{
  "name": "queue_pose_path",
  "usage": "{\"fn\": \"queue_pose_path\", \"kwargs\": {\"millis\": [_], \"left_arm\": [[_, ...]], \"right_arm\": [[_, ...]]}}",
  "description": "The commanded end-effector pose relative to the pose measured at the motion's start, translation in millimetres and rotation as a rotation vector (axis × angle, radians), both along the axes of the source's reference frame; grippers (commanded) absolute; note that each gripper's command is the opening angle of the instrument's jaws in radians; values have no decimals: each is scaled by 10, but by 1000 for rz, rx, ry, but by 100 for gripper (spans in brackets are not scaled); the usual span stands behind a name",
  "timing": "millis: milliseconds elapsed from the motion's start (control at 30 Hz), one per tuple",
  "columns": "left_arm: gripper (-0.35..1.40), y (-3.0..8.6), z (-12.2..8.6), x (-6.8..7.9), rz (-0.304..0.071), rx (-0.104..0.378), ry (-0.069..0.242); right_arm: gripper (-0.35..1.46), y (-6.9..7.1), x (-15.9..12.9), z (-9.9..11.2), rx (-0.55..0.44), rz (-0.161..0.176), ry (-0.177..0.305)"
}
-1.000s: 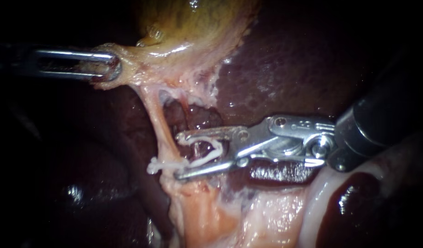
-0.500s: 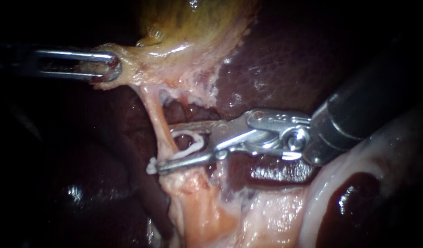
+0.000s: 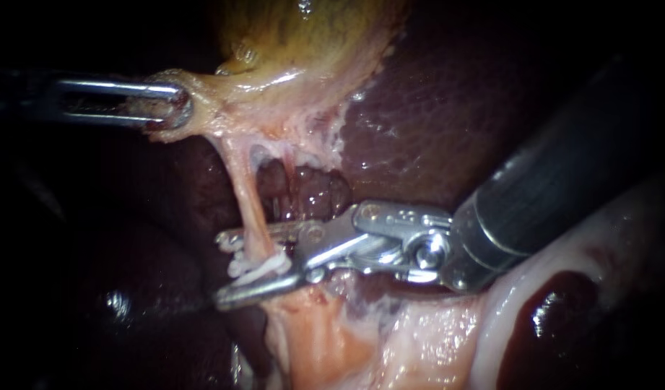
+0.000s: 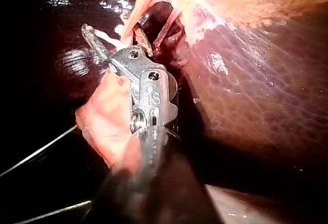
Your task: Clipping second clip left tube
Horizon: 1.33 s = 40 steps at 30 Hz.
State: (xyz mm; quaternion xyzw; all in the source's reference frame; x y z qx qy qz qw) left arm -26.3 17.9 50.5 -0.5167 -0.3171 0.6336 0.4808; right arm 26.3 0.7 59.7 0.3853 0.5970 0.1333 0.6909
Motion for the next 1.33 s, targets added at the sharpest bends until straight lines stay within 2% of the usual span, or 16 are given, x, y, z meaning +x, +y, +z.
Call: {"fn": "queue_pose_path", "kwargs": {"millis": [33,200,367,533,600,733,900,1033,1167,1333], "left_arm": [[-35,0,0,1,0,0,0],[-35,1,-1,3,2,1,-1],[-35,1,-1,3,2,1,-1],[-35,1,-1,3,2,1,-1],[-35,1,-1,3,2,1,-1],[-35,1,-1,3,2,1,-1],[-35,1,-1,2,1,1,-1],[-35,1,-1,2,1,1,-1],[-35,1,0,2,2,1,-1],[-35,1,0,2,1,1,-1]], "right_arm": [[48,0,-3,-6,4,-3,12],[43,0,-12,-32,21,-15,53],[35,1,-13,-33,22,-14,56],[4,4,-15,-27,50,-17,46],[-2,5,-16,-26,59,-9,37],[-33,6,-18,-24,80,-5,26],[-35,7,-19,-24,124,-10,7],[-35,6,-19,-25,122,-65,-49],[-35,4,-19,-25,126,-94,-39],[-35,5,-18,-24,120,-92,-38]]}}
